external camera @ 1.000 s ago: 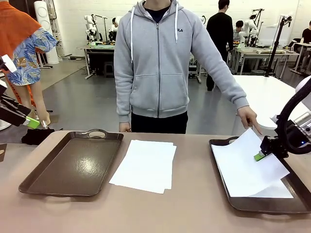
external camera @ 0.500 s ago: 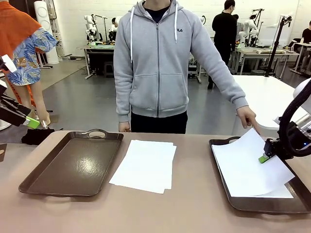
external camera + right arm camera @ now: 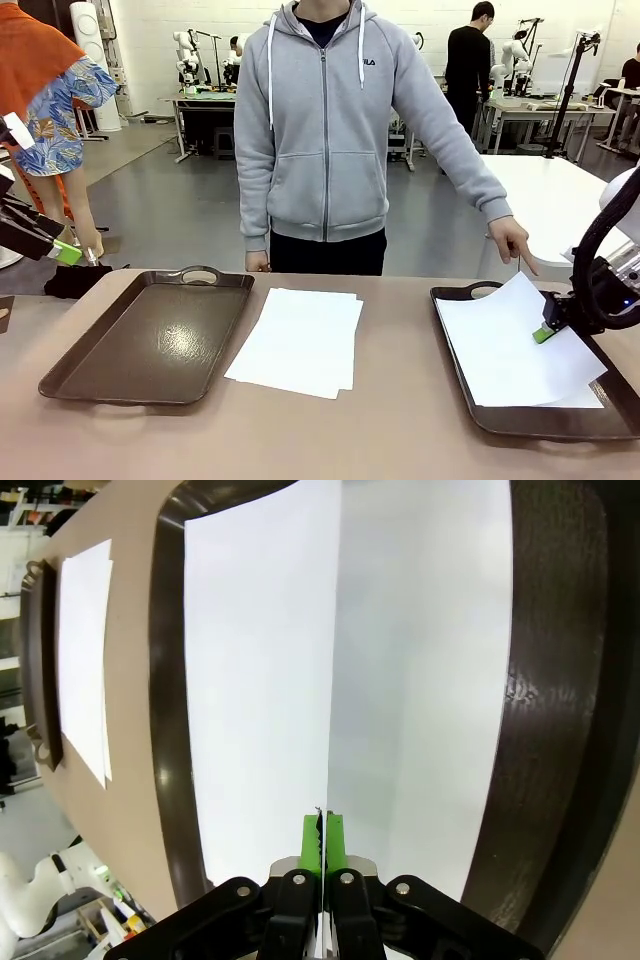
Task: Sort the A4 documents.
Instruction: Place the A4 Paper in the designated Handle tray.
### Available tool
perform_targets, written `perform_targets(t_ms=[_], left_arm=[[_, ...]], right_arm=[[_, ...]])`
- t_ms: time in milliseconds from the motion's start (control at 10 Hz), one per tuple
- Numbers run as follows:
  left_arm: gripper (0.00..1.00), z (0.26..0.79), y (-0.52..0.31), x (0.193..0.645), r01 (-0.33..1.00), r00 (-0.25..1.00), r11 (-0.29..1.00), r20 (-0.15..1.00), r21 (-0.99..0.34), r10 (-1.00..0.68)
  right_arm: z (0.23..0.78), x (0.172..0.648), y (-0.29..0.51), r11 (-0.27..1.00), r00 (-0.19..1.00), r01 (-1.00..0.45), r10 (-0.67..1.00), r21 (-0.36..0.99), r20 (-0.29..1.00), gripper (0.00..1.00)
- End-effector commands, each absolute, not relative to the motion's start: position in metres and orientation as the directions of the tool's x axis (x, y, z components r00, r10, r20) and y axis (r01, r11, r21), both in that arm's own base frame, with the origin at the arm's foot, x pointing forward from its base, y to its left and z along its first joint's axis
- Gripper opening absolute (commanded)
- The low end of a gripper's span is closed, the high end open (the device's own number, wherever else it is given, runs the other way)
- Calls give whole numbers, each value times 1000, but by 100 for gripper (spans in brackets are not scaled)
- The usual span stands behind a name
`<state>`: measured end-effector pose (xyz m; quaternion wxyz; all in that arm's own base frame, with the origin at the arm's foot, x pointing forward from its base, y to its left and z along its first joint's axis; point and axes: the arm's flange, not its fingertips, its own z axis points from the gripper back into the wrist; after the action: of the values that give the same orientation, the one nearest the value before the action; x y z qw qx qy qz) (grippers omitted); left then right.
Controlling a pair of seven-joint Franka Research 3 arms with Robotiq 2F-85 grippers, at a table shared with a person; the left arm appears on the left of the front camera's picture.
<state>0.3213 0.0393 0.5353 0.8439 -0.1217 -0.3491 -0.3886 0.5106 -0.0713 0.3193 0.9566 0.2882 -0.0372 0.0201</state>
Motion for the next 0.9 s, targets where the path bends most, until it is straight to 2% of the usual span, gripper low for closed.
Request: perform_targets(t_ms=[0, 500, 800], left_arm=[[100, 534, 40, 322, 744, 453, 666, 689, 58, -566], [100, 534, 40, 322, 744, 453, 666, 689, 58, -566], [100, 534, 40, 322, 744, 453, 666, 689, 58, -566]], right_arm=[[317, 509, -73, 863, 998, -16, -16, 504, 59, 4], [321, 507, -78, 881, 997, -10, -30, 474, 75, 43], [325, 503, -88, 921, 996, 6, -42, 391, 84, 63]])
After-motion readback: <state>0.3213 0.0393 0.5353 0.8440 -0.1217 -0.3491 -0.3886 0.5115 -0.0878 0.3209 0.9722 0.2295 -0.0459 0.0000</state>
